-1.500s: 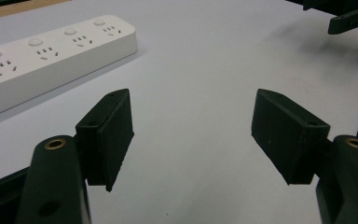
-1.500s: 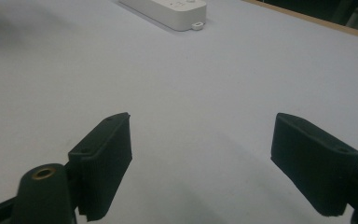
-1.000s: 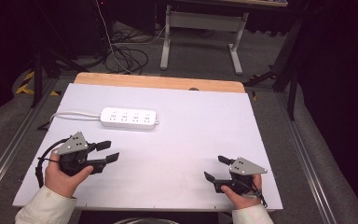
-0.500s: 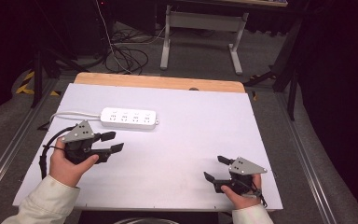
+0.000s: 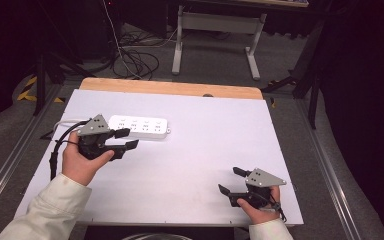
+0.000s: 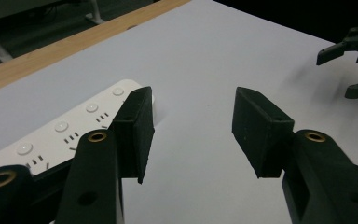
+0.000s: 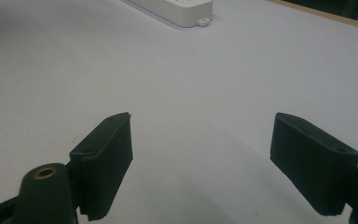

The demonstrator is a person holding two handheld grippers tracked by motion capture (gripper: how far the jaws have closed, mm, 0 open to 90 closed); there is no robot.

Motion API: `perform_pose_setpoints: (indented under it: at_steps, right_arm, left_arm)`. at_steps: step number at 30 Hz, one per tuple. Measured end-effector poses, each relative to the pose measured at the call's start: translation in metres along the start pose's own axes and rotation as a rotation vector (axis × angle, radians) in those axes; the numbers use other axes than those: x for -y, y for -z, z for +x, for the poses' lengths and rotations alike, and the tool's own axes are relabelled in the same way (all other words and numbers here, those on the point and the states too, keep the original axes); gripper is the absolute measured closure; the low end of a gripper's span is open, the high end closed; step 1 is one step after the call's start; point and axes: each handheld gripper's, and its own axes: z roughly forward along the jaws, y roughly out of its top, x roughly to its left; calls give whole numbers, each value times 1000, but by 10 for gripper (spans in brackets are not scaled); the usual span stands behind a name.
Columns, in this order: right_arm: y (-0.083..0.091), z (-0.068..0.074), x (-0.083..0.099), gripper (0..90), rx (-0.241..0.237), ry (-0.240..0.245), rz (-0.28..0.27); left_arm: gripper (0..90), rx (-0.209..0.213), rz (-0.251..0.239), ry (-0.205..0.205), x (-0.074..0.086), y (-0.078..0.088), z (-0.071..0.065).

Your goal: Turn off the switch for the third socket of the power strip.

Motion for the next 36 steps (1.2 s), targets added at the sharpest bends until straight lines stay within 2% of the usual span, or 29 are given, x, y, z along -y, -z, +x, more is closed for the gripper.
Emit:
perform_pose_setpoints:
  at_steps: [3, 7, 9, 11, 13, 14, 18, 19, 26, 33, 35, 36]
  right_arm:
    - [0, 0, 0, 212, -1, 0, -1]
    - [0, -1, 1, 213, -5, -2, 0]
    - [0, -1, 0, 212, -6, -1, 1]
    - [-1, 0, 0, 212, -8, -1, 1]
    - [-1, 0, 0, 212, -8, 0, 2]
    - [-1, 0, 0, 212, -8, 0, 2]
    - [-1, -1, 1, 212, -11, -1, 3]
    - [-1, -1, 1, 213, -11, -1, 4]
    - [-1, -1, 1, 212, -15, 2, 5]
    - [-2, -1, 1, 212, -21, 3, 7]
    - [-2, 0, 1, 212, -23, 4, 8]
    - [-2, 0, 1, 212, -23, 4, 7]
  left_arm:
    - [487, -2, -1, 18, -4, -6, 6]
    - [483, -24, -2, 9, -8, -10, 9]
    - [485, -17, -3, 18, -11, -13, 10]
    - [489, -27, -9, 8, -14, -16, 13]
    - [501, -26, -24, 21, -16, -19, 16]
    - [504, -22, -34, 41, -17, -22, 20]
    - [516, -30, -38, 74, -20, -30, 26]
    - [523, -38, -32, 62, -21, -31, 28]
    - [567, -60, -39, 61, -25, -41, 33]
    - [602, -113, -28, 54, -26, -57, 35]
    - [624, -117, -26, 61, -25, -59, 36]
    - [626, -133, -24, 57, -25, -62, 38]
